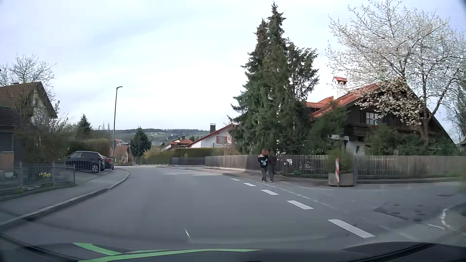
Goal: Follow the waypoints while adhering to traffic rules and regulations
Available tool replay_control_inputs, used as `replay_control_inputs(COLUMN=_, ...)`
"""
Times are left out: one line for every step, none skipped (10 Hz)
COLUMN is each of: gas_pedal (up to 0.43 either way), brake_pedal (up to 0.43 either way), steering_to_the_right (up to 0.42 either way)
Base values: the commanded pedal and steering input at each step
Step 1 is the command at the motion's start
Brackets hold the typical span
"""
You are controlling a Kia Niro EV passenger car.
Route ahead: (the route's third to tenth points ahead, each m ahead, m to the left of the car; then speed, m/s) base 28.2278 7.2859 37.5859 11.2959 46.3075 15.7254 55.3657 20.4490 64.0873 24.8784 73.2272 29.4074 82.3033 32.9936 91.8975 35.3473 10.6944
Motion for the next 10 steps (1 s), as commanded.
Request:
replay_control_inputs(gas_pedal=0.039, brake_pedal=0.0, steering_to_the_right=-0.077)
replay_control_inputs(gas_pedal=0.039, brake_pedal=0.0, steering_to_the_right=-0.075)
replay_control_inputs(gas_pedal=0.039, brake_pedal=0.0, steering_to_the_right=-0.074)
replay_control_inputs(gas_pedal=0.039, brake_pedal=0.0, steering_to_the_right=-0.071)
replay_control_inputs(gas_pedal=0.039, brake_pedal=0.0, steering_to_the_right=-0.069)
replay_control_inputs(gas_pedal=0.039, brake_pedal=0.0, steering_to_the_right=-0.069)
replay_control_inputs(gas_pedal=0.039, brake_pedal=0.0, steering_to_the_right=-0.068)
replay_control_inputs(gas_pedal=0.039, brake_pedal=0.0, steering_to_the_right=-0.068)
replay_control_inputs(gas_pedal=0.039, brake_pedal=0.0, steering_to_the_right=-0.067)
replay_control_inputs(gas_pedal=0.039, brake_pedal=0.0, steering_to_the_right=-0.066)
